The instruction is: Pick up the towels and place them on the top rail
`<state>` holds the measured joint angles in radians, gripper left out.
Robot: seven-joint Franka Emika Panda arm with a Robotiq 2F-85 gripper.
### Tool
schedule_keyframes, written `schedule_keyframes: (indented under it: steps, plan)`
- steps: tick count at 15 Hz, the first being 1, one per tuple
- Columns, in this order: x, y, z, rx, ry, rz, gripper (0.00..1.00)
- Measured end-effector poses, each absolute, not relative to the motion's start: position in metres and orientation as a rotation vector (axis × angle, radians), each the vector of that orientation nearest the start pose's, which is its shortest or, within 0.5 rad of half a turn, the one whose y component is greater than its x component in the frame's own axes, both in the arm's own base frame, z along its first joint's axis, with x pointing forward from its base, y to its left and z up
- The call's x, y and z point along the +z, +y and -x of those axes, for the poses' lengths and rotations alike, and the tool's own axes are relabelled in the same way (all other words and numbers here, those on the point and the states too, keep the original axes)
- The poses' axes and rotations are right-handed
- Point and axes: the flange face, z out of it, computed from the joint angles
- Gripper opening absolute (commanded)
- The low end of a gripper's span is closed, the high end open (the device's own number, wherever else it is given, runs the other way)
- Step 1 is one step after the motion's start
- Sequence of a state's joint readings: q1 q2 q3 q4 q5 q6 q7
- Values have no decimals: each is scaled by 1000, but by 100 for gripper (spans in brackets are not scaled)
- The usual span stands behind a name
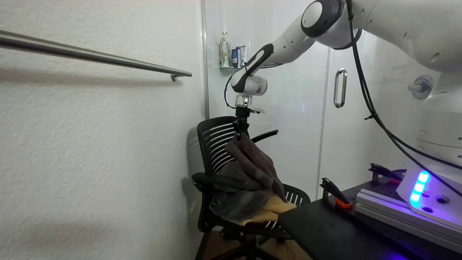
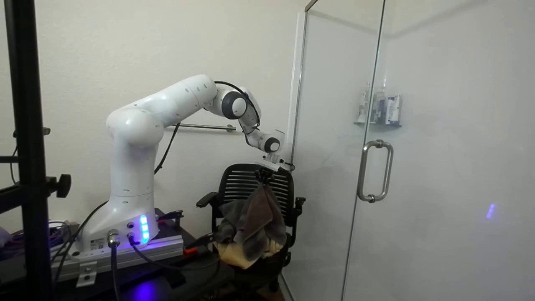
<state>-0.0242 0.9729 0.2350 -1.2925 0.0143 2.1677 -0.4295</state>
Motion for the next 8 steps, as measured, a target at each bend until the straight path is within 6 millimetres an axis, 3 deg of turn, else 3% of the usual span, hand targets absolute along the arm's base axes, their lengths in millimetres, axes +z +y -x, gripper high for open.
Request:
schedule_keyframes:
  steps: [4, 8]
  plan:
    - [258, 157, -732, -31, -814, 2957, 2]
    - [364, 185, -727, -231, -701, 3144, 2]
